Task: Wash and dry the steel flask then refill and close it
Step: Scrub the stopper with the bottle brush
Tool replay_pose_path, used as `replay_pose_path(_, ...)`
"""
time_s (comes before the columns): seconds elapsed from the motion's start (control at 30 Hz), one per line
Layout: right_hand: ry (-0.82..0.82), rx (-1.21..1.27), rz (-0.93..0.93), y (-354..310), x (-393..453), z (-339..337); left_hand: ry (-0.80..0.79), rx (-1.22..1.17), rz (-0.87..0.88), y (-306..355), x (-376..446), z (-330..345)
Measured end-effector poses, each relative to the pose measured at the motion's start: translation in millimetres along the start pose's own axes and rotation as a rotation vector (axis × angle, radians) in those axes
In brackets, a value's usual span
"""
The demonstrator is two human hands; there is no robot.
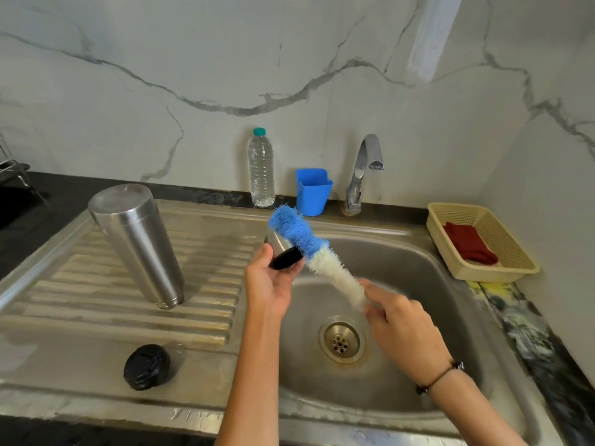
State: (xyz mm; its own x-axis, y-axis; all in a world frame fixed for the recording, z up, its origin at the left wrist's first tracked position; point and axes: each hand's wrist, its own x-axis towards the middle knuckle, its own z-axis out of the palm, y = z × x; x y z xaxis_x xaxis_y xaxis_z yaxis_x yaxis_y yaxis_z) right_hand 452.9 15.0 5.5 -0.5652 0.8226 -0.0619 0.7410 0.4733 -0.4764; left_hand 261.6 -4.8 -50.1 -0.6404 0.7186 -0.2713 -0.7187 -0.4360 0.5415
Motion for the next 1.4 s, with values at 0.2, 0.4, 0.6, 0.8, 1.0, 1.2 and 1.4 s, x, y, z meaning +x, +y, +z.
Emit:
replay_pose_path(0.2,0.039,-0.036,-0.045,2.4,-3.5,-6.9,0.063,0.1,0.009,3.0,3.4,-1.0)
replay_pose_path(0.4,-0.036,-0.046,0.028,-0.6,-19.4,2.2,0.124,0.065,0.017,-0.4,3.3,4.5)
replay_pose_path(0.6,-0.023,-0.057,-0.003,5.9,-6.0,8.3,0.149,-0.014,-0.015,-12.0,-4.3,7.3)
replay_pose_path(0.8,-0.099,-0.054,-0.014,5.4,-22.6,13.4,0.156,-0.03,-0.004,-10.4,-1.3,2.5)
replay_pose_path(1.0,-0.053,-0.067,-0.04,3.9,-3.1,2.5,0.165,-0.062,0.004,-12.5,0.2,1.9)
replay_pose_path(1.2,-0.094,-0.057,-0.026,0.5,-11.5,7.1,0.146,-0.034,0.0,-15.1,2.6,-1.3)
replay_pose_path(1.4,-0.02,0.042,-0.044,5.8,13.7,-5.5,0.099,-0.002,-0.081,-10.8,3.1,-3.2)
